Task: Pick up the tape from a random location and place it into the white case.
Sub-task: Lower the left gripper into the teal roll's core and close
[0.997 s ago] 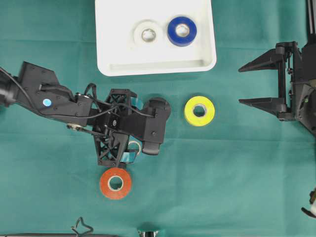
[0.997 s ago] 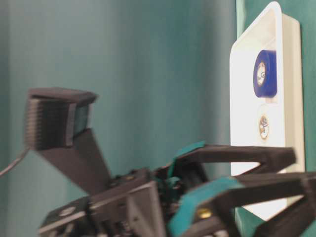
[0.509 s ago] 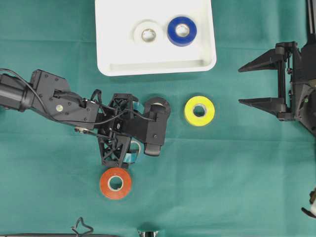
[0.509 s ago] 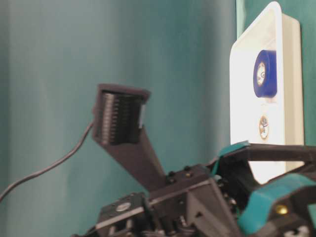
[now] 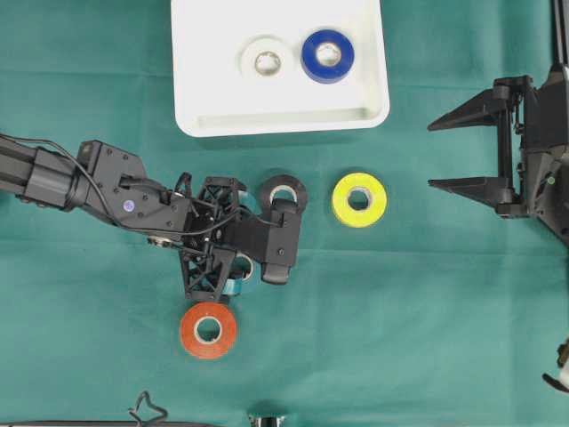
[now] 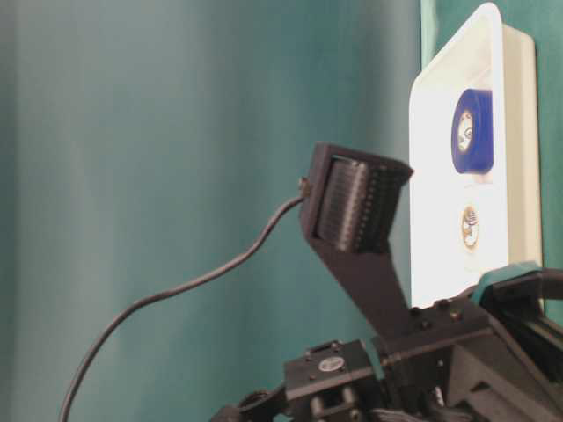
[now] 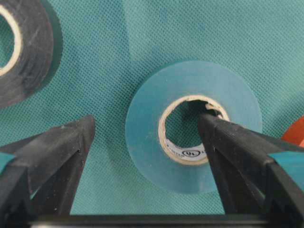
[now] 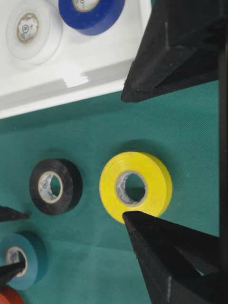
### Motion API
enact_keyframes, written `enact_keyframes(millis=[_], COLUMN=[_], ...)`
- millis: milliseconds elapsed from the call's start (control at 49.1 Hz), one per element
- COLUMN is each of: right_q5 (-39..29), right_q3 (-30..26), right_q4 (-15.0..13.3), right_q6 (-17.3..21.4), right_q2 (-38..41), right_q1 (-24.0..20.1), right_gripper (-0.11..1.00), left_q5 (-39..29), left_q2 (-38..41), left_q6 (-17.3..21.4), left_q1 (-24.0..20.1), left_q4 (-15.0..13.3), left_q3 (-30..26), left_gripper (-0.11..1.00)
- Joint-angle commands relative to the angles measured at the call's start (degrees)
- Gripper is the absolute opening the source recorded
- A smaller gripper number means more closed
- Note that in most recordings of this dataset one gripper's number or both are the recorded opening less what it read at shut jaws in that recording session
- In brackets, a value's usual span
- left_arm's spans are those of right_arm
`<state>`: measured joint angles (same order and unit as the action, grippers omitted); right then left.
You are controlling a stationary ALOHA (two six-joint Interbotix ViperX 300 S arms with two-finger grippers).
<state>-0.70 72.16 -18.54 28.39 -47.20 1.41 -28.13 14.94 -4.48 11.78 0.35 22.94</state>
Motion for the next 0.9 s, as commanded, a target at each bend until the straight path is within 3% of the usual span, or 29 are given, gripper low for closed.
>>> enact_keyframes(millis=[0,204,305,366,509,570,875], right_q5=[0.2,0.2,0.2,0.2,0.3,0.3,0.2], right_q3=[-1.1,-1.1,-1.1,-1.1,-1.1,-1.1,-1.1], right_q4=[-0.2,-0.2,-0.2,-0.3,-0.2,-0.2,-0.2], right_q6=[-0.1,-0.1,-0.1,-0.1,-0.1,0.0,0.1], right_q2=[0.3,0.3,0.3,0.3,0.3,0.3,0.3], right_q1=[0.0,0.0,0.0,-0.1,-0.1,-0.1,0.0], right_gripper=[0.89,0.89,0.89,0.89,0.89,0.89,0.89], left_q5=[0.5,0.6,0.6,0.6,0.6,0.6,0.6], left_q2=[-0.7,-0.7,-0.8,-0.7,-0.8,-0.8,-0.7], left_q6=[0.1,0.3,0.5,0.5,0.4,0.4,0.4], left_q1=[0.3,0.4,1.0,1.2,1.6,1.7,1.7], left_q4=[0.1,0.2,0.2,0.2,0.1,0.2,0.1], left_q3=[-0.4,-0.4,-0.4,-0.4,-0.4,-0.4,-0.5], left_gripper=[0.96,0.95,0.89,0.77,0.34,0.21,0.2])
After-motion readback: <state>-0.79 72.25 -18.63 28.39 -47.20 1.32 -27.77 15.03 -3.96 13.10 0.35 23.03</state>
